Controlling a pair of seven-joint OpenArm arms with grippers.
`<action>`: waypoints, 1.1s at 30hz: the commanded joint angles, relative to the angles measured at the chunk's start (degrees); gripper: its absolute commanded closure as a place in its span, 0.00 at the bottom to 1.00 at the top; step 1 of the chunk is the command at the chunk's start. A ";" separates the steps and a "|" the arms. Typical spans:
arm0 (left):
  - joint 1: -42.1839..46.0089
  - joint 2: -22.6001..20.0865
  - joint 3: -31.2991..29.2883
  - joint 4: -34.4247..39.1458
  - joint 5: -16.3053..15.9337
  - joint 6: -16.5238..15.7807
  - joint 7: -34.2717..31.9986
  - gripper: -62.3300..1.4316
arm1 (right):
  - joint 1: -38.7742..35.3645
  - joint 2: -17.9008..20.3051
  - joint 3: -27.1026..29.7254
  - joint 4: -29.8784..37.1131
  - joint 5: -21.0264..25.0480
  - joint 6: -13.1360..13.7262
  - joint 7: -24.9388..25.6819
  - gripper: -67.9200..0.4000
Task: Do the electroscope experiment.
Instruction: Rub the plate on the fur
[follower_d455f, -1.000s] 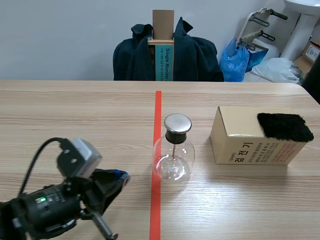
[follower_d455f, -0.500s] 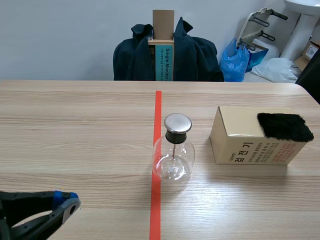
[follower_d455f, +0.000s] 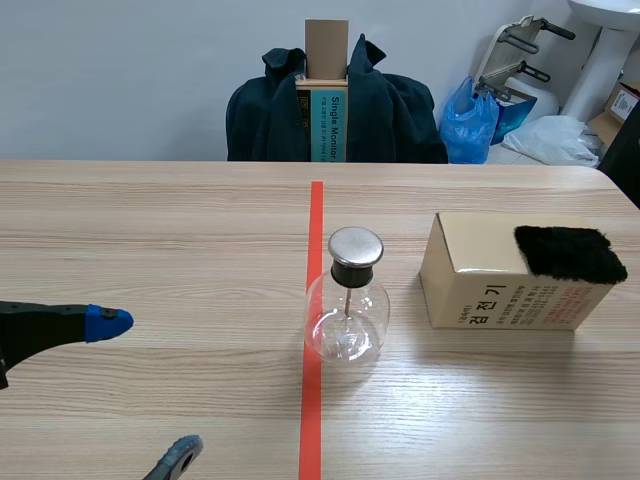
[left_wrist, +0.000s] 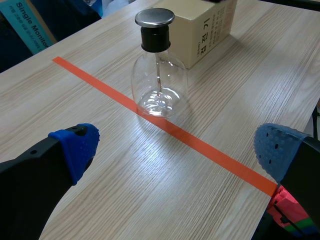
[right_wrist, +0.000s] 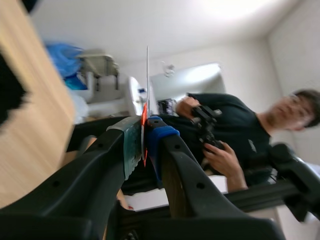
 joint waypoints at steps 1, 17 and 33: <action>-0.17 0.28 0.11 0.35 -0.35 0.17 -1.18 0.00 | 2.01 -0.04 -2.49 -1.73 -0.87 -0.33 0.26 0.98; -0.17 0.28 0.11 0.35 -0.35 0.17 -1.16 0.00 | 6.27 -2.43 -8.28 -12.39 -8.72 -0.20 -6.23 0.98; -0.17 0.28 0.11 0.33 -0.35 0.17 -1.16 0.00 | 6.27 -2.38 -8.28 -12.46 -8.74 5.86 -5.88 0.98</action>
